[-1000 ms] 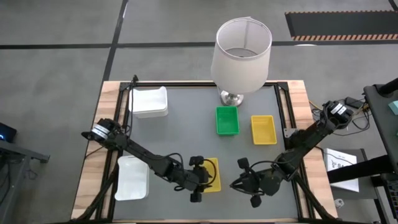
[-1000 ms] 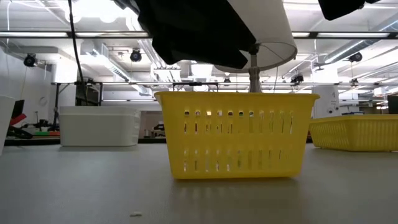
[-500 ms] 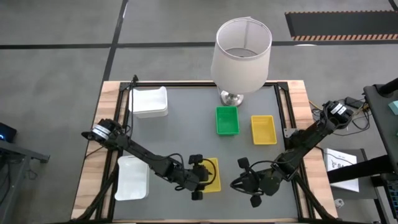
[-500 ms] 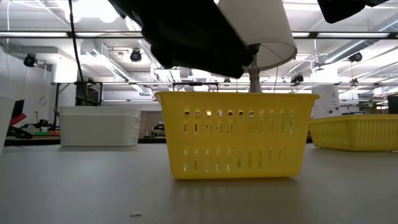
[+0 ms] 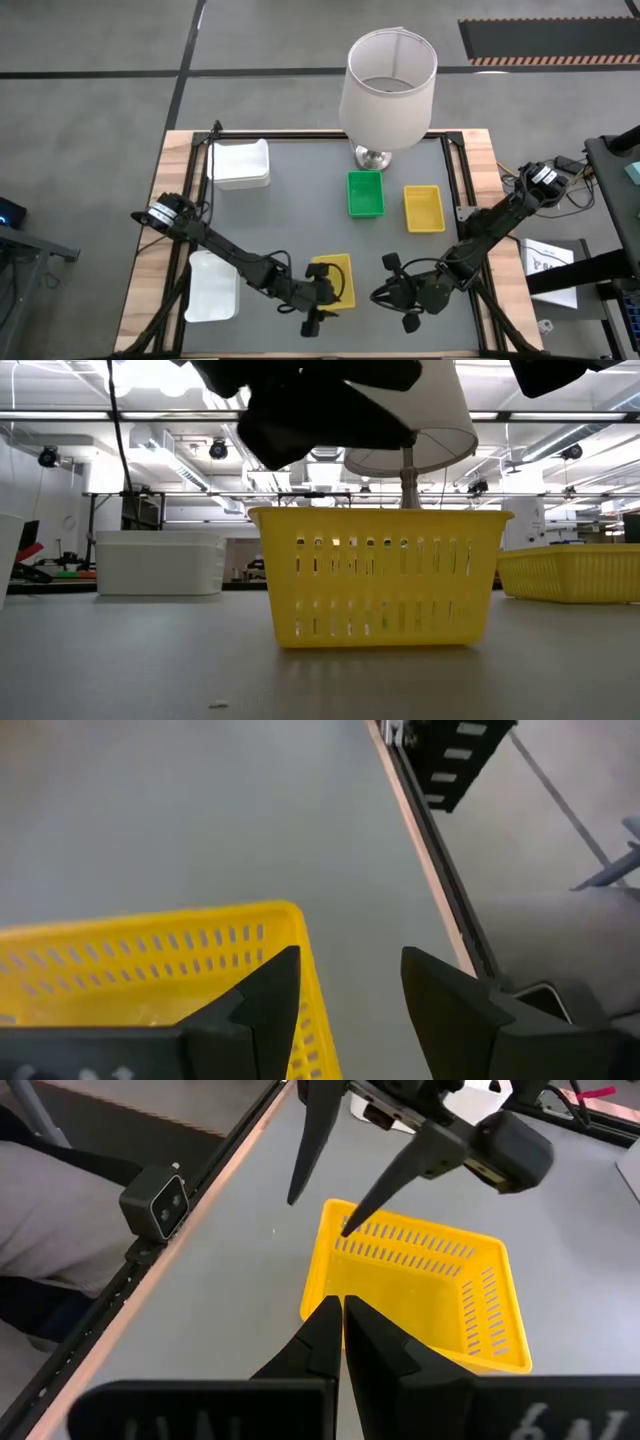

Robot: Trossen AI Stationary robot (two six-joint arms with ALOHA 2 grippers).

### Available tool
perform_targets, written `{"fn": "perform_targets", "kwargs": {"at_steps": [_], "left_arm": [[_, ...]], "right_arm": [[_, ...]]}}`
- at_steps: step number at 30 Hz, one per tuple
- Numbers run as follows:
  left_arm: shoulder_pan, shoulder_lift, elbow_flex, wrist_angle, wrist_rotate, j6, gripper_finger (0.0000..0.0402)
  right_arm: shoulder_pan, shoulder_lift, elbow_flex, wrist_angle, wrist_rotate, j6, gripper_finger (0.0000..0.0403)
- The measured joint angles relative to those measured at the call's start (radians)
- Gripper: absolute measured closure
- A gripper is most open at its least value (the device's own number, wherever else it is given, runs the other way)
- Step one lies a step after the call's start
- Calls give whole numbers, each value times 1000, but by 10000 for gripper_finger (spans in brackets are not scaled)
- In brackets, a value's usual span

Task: Stack baskets by color
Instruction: Stack the bottom yellow bin on the yellow bin

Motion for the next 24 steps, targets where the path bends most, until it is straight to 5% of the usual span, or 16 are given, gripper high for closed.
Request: {"fn": "perform_targets", "kwargs": {"at_steps": [15, 24], "left_arm": [[-6, 86, -1, -31, 22, -82, 248], [-5, 86, -1, -43, 39, -58, 361]], "right_arm": [[0, 0, 0, 2, 0, 0, 394], [0, 0, 0, 5, 0, 0, 394]]}}
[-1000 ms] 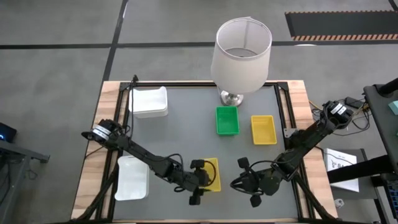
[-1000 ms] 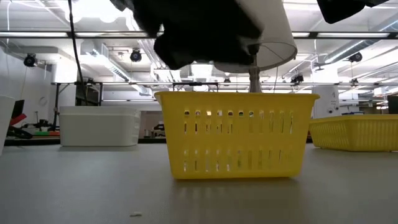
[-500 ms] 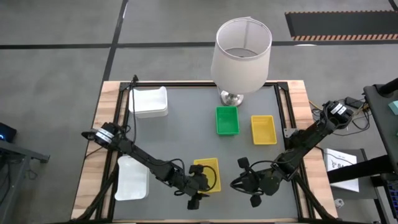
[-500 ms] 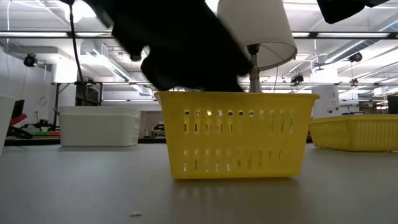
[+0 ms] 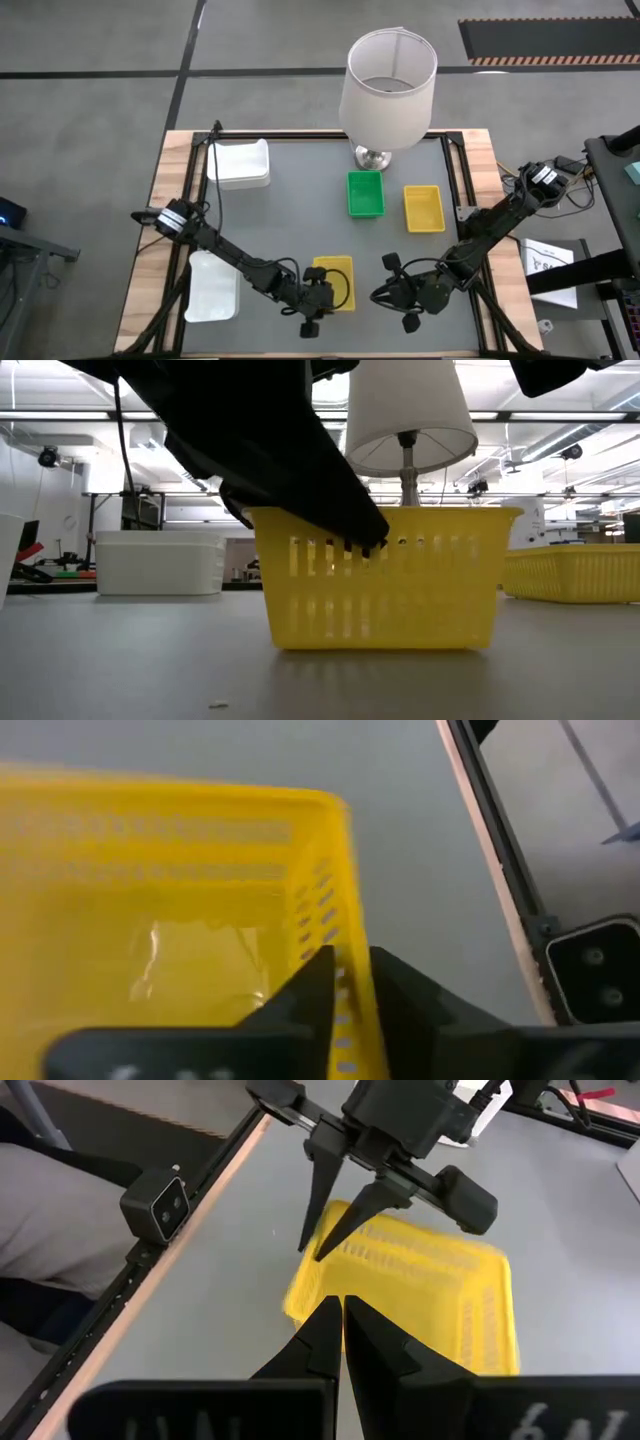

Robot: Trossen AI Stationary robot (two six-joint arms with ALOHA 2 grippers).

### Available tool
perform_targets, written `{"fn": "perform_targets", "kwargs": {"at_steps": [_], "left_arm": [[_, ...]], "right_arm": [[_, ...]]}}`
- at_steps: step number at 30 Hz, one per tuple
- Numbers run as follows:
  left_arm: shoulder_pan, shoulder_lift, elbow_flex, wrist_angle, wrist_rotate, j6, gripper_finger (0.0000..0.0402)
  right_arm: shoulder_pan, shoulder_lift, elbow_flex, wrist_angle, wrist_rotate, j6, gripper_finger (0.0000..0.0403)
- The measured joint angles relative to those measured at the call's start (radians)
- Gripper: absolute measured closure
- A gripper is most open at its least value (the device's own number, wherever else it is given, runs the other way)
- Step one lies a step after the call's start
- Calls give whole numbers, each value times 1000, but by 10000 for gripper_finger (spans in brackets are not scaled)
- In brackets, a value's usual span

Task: Stack baskets by color
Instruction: Stack the bottom yellow bin on the yellow bin

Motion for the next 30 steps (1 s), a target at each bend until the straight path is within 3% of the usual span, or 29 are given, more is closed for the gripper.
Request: {"fn": "perform_targets", "kwargs": {"at_steps": [2, 9, 13, 19, 23, 30], "left_arm": [[0, -3, 0, -3, 0, 37, 389], [1, -62, 0, -41, 1, 237, 398], [20, -86, -1, -45, -39, 236, 399], [77, -86, -1, -17, -152, 209, 400], [103, -86, -2, 28, -220, 190, 400], [120, -86, -3, 52, -224, 213, 400]], "right_arm": [[0, 0, 0, 10, 0, 0, 394], [-18, 0, 5, 47, 0, -74, 348], [-58, 0, 69, 27, 16, -30, 299], [-91, 9, 193, -136, 15, -5, 246], [-117, 8, 233, -216, 16, 37, 234], [-169, 30, 201, -234, 15, 72, 239]]}}
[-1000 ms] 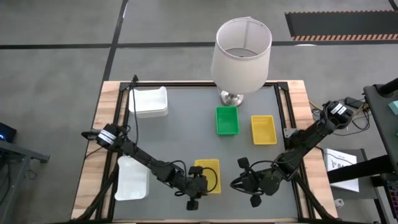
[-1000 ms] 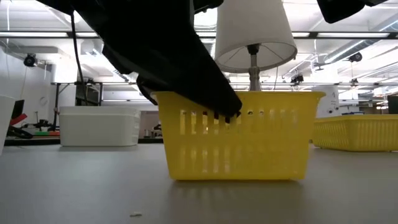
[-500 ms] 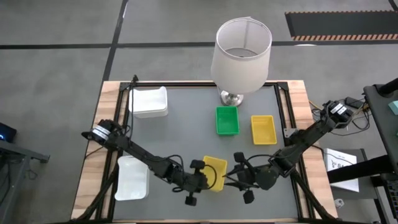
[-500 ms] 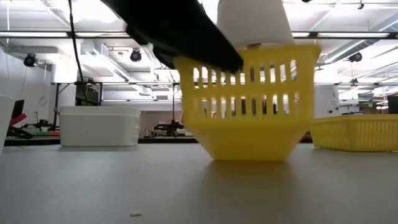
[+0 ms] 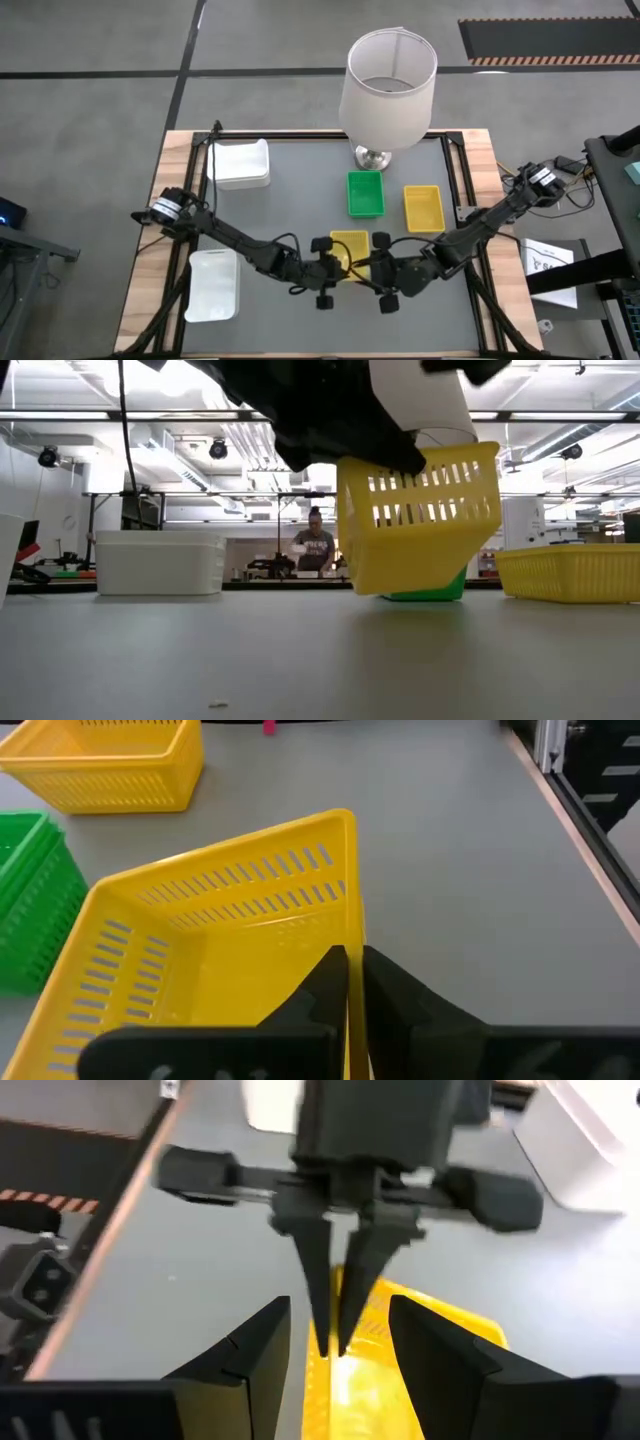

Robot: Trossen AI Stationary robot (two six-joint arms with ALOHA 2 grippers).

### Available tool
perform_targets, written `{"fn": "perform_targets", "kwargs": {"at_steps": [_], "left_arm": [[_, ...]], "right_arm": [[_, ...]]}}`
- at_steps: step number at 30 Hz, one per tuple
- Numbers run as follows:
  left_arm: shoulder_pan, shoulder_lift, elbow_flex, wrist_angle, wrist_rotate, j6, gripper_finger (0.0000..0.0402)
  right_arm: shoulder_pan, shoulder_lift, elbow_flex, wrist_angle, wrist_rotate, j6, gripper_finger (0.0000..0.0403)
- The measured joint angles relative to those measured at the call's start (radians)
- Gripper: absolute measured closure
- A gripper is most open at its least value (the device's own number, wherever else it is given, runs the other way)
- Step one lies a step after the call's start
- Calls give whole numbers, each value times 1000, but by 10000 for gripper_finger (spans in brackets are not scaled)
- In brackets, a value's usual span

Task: Stack baskets by color
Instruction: Stack the bottom yellow bin on the yellow bin

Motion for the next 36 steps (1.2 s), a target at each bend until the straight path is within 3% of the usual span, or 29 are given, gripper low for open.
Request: {"fn": "perform_targets", "kwargs": {"at_steps": [6, 12, 16, 19, 23, 26, 36], "left_arm": [[0, 0, 0, 2, -2, 1, 400], [2, 0, 0, 8, -2, 5, 400], [2, 0, 0, 9, 0, 7, 400], [2, 1, 0, 7, 2, 7, 400], [3, 1, 0, 7, 4, 10, 398], [3, 1, 0, 22, 9, 32, 380], [-1, -43, -1, 17, 42, 183, 276]], "right_arm": [[-42, 29, -43, -32, -15, 73, 239], [-89, 108, -42, -37, -160, 89, 241], [-105, 144, -39, -37, -191, 75, 252], [-107, 150, -39, -44, -193, 47, 277], [-107, 144, -37, -42, -199, 4, 341], [-107, 142, -37, -47, -209, -24, 385], [-107, 140, -37, -81, -210, -75, 394]]}}
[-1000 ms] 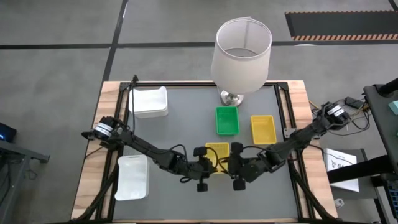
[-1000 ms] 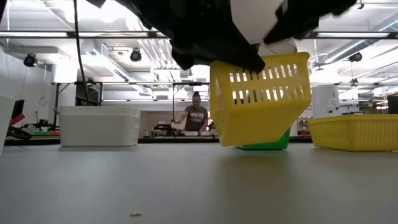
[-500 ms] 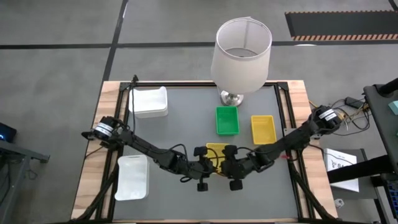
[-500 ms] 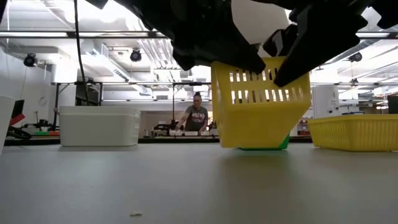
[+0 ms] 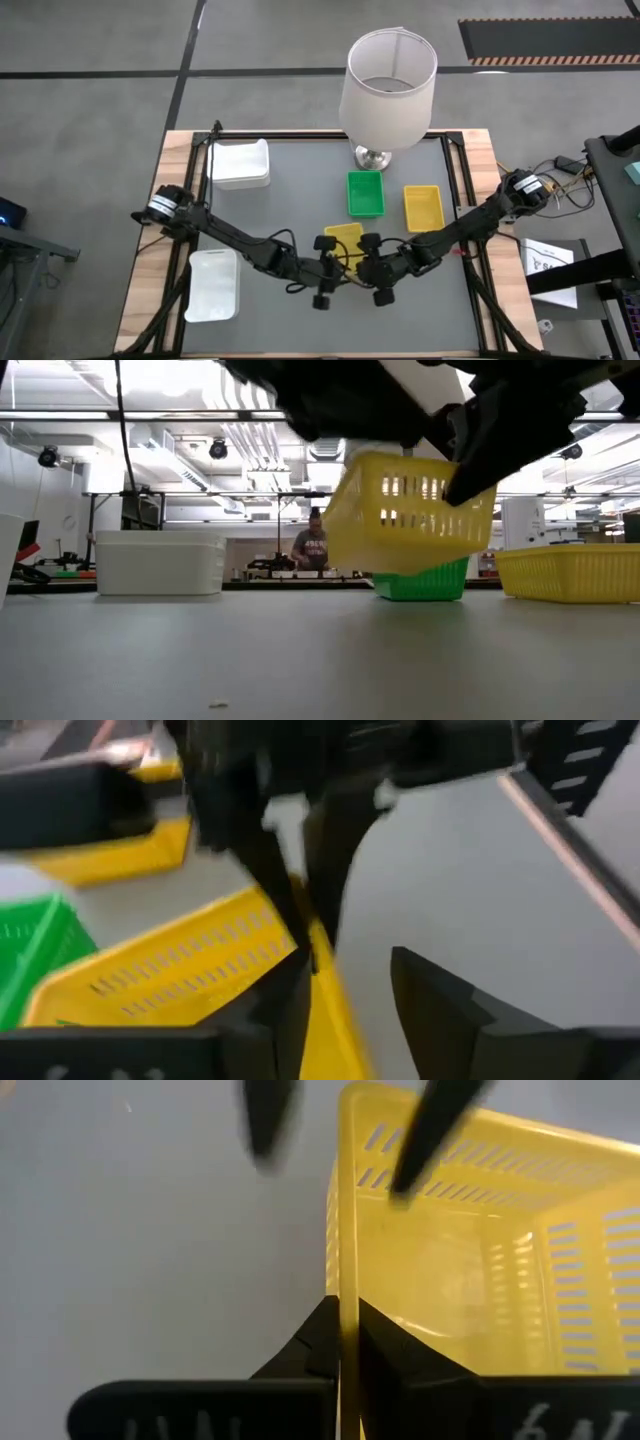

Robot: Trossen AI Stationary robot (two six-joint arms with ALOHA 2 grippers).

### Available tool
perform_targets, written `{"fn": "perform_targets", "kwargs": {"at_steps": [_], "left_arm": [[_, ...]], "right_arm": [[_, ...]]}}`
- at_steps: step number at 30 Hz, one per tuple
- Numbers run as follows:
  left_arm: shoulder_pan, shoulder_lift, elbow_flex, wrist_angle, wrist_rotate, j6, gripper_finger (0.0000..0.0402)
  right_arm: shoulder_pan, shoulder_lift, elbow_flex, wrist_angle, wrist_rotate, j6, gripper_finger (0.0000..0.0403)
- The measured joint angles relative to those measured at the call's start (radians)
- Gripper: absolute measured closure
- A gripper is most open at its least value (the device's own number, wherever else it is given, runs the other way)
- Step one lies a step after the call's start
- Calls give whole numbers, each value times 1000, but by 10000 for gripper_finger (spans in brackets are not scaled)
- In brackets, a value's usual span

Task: Stack baskets by color
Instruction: Stack the bottom yellow bin on the yellow bin

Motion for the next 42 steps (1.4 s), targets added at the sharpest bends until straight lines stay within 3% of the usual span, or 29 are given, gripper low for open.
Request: {"fn": "perform_targets", "kwargs": {"at_steps": [8, 13, 21, 28, 34, 42], "left_arm": [[-18, -120, -13, -49, 44, 138, 261], [-44, -198, -92, -14, 61, 162, 260], [-78, -316, -255, 163, 67, 159, 260], [-78, -380, -375, 305, 66, 163, 260], [-78, -398, -399, 330, 66, 165, 260], [-76, -399, -400, 329, 65, 217, 260]], "right_arm": [[4, -23, -1, -110, 28, -21, 394], [36, -97, -2, -196, 51, -1, 394], [108, -298, -45, -426, 178, 107, 394], [109, -529, -172, -563, 208, 204, 394], [109, -715, -243, -655, 185, 271, 394], [109, -843, -314, -814, 184, 393, 394]]}}
